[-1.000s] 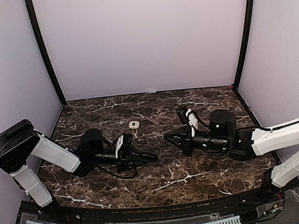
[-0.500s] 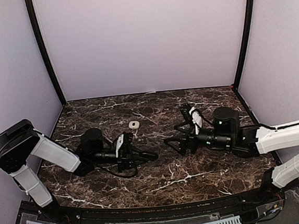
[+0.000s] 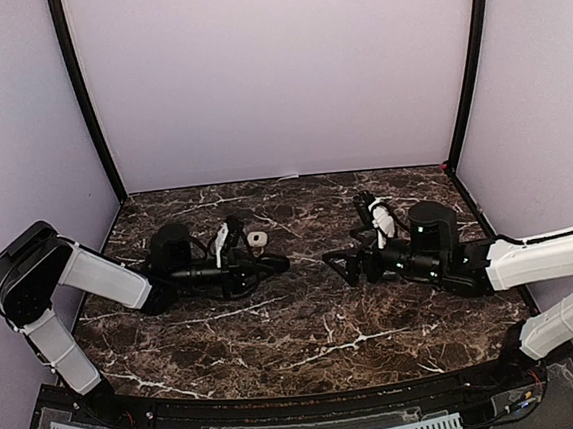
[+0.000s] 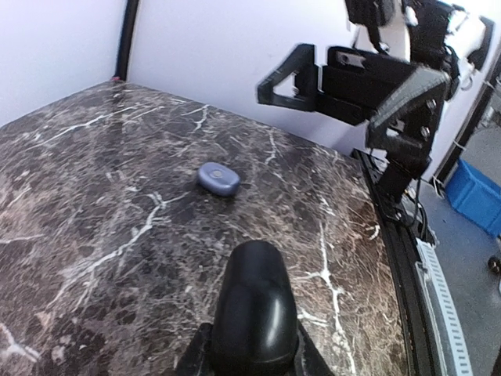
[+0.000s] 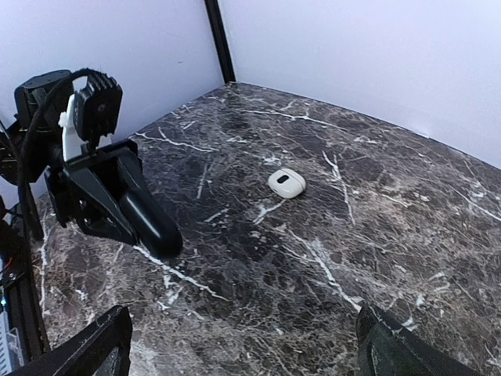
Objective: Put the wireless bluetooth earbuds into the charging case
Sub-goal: Place the charging case with the earbuds at the center of the board.
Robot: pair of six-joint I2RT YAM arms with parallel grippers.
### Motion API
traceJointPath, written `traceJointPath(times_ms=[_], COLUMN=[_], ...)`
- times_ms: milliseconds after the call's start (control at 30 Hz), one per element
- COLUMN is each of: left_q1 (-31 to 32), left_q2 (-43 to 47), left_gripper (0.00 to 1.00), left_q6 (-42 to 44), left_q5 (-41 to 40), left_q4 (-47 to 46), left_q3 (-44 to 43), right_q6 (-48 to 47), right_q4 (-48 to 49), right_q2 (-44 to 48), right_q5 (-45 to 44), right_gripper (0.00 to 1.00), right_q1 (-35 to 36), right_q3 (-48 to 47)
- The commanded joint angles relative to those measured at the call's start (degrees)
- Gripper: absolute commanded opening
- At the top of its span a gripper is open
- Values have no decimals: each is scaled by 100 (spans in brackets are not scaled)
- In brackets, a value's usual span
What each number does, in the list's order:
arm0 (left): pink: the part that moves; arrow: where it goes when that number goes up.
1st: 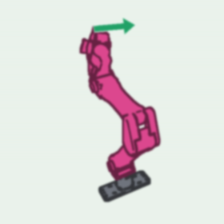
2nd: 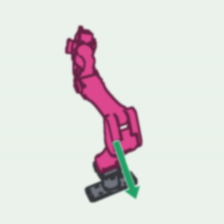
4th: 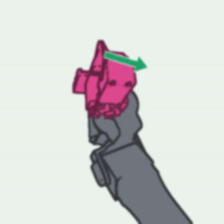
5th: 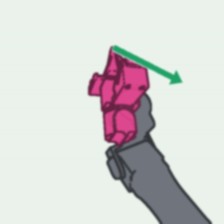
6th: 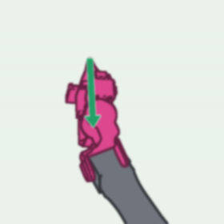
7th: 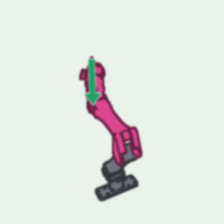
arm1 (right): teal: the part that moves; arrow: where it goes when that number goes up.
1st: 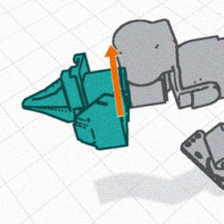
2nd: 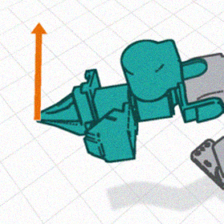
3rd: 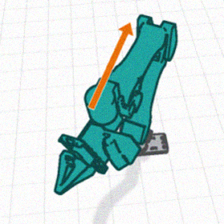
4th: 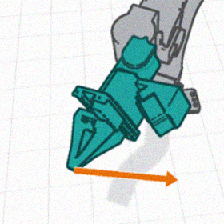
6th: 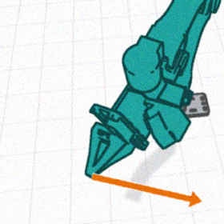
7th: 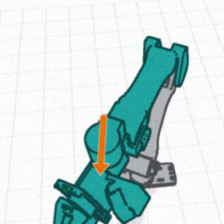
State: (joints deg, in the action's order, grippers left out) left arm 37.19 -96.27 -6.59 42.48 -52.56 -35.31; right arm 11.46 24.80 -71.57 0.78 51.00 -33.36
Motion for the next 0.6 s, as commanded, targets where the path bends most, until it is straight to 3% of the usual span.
traceJointPath(times_ms=[0,100,300,567], left_q1=[-696,-1195,-1699,-1983], left_q2=[-74,119,85,-648], left_gripper=[0,0,0,0], left_q6=[-1386,-1833,-1612,-2015], left_q5=[-46,-214,-748,-512], left_q4=[253,427,2438,2908], left_q3=[-74,76,-518,-1267], right_q6=[68,74,-29,-66], right_q4=[241,382,770,1090], right_q2=[-161,-173,-202,-390], right_q5=[-356,-613,-926,-926], right_gripper=[99,99,98,98], right_q1=[-235,-353,-539,-683], right_q3=[-111,-109,52,176])
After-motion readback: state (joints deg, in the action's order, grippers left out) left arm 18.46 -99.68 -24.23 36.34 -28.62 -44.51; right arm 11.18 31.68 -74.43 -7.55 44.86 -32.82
